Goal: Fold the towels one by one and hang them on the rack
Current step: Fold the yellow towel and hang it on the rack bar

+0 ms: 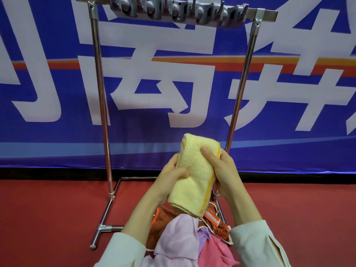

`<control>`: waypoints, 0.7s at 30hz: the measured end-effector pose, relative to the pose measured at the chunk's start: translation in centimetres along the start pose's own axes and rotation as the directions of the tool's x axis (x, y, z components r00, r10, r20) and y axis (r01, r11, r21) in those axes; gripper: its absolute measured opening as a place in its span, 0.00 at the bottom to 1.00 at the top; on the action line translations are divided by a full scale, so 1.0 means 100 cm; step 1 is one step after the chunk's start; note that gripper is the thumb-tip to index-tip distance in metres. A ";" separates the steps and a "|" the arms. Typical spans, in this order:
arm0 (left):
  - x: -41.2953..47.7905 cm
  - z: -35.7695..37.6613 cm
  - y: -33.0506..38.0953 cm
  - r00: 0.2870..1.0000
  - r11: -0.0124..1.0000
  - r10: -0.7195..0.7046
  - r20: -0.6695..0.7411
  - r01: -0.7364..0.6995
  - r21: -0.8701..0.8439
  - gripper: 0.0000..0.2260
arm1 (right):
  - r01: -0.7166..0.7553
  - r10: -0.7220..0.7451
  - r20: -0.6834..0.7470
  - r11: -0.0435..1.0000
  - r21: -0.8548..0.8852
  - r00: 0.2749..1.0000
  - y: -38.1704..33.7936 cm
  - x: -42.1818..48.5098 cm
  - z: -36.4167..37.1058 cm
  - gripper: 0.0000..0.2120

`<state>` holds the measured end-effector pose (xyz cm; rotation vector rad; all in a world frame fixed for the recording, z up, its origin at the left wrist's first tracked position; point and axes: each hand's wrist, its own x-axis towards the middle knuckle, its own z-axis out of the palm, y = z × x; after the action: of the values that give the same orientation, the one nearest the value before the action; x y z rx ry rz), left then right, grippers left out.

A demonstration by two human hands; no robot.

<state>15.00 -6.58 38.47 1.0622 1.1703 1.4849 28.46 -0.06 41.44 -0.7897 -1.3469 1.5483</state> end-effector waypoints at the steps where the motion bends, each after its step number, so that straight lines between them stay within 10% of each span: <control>1: 0.000 0.000 0.001 1.000 1.000 -0.007 0.002 0.007 0.020 0.22 | 0.049 -0.051 -0.031 0.998 -0.045 0.998 0.001 0.000 0.000 0.14; 10: 0.000 0.013 0.010 0.994 0.978 0.032 -0.104 -0.052 -0.202 0.24 | 0.246 -0.251 -0.040 0.964 -0.096 0.967 -0.001 -0.003 0.007 0.07; 21: 0.006 0.015 0.005 0.902 0.972 0.234 -0.363 -0.232 0.049 0.06 | 0.089 -0.182 -0.184 0.901 -0.425 0.966 0.004 0.000 0.009 0.22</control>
<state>16.30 -5.83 39.29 0.9781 1.3372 1.9323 27.55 -0.45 41.20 -1.0677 -1.5489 1.0392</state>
